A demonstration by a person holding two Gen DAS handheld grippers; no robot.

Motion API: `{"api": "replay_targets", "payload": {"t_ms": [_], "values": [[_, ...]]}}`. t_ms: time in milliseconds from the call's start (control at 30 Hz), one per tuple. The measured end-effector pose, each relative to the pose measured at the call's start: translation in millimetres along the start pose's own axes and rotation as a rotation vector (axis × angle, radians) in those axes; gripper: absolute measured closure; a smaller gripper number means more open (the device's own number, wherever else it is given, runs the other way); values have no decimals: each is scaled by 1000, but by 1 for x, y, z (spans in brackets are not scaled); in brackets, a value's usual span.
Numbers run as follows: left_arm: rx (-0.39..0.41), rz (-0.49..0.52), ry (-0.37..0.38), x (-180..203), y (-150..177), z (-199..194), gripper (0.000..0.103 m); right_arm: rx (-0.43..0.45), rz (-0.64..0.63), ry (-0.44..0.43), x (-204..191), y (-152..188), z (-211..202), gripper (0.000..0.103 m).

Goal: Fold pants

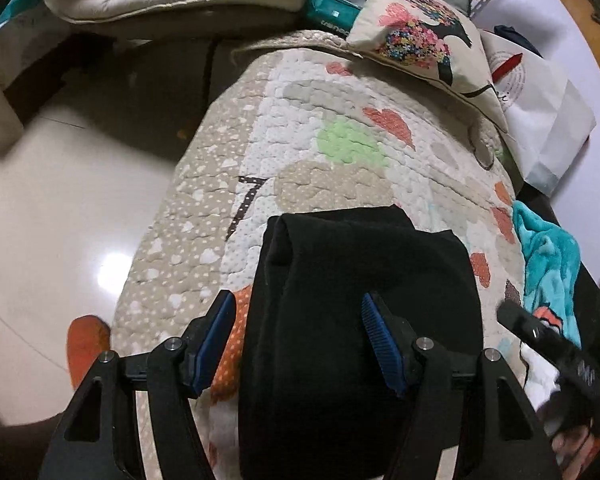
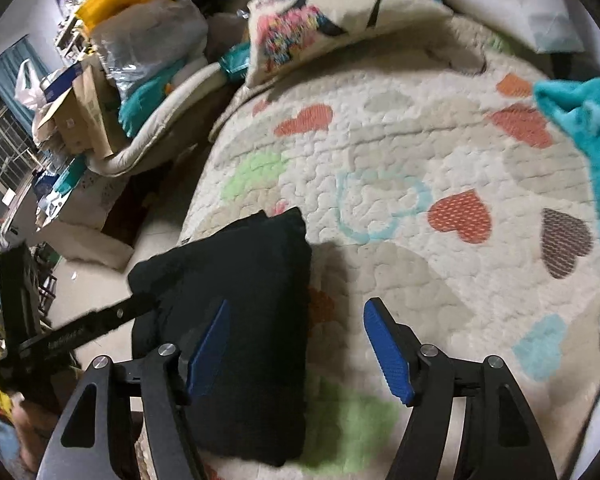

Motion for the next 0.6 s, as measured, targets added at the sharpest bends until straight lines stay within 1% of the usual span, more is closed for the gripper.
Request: {"api": "replay_targets", "payload": {"t_ms": [33, 133, 300, 367, 500, 533, 567, 600], "values": [[-3, -4, 17, -2, 1, 5, 38, -19, 26, -23, 5, -3, 10, 29], [-12, -34, 76, -8, -1, 18, 30, -60, 67, -94, 11, -6, 31, 29], [-30, -98, 161, -10, 0, 36, 22, -93, 102, -206, 14, -2, 58, 29], [-15, -98, 154, -7, 1, 39, 18, -100, 128, -253, 15, -1, 67, 29], [0, -56, 127, 1, 4, 40, 17, -108, 158, -299, 14, -2, 76, 29], [2, -55, 131, 2, 4, 39, 20, -107, 160, -305, 13, -2, 77, 29], [0, -53, 149, 4, 6, 38, 34, -106, 165, -313, 13, -2, 78, 29], [-6, -54, 165, 5, 7, 36, 40, -107, 170, -323, 12, -1, 79, 30]]}}
Point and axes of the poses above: each gripper's, at about its wrist camera, not at the fingertips, and z roughly the way its jaws point, x to its right, y to its underside, the point moved 2 cm from there along z, roughly the way its jaws point
